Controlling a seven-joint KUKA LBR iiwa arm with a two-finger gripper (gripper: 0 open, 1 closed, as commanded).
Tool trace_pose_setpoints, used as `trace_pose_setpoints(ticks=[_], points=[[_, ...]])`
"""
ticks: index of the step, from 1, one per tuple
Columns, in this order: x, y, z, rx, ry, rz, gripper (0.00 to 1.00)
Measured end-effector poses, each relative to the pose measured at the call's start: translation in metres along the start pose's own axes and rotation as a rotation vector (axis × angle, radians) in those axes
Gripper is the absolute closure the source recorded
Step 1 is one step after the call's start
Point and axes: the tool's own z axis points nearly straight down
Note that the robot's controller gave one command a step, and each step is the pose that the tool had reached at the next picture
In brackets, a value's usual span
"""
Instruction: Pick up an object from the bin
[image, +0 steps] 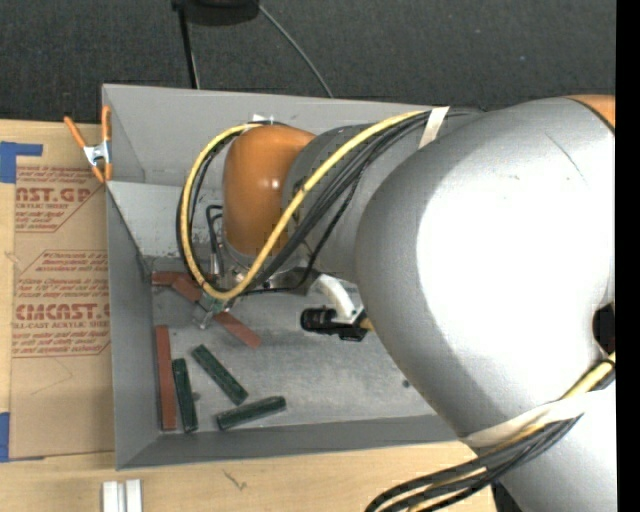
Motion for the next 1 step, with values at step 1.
trace_pose_setpoints(ticks=[1], points=[[0.0039,-0.0026,-0.0481,-0.008,-0.003,0.132,1.0]])
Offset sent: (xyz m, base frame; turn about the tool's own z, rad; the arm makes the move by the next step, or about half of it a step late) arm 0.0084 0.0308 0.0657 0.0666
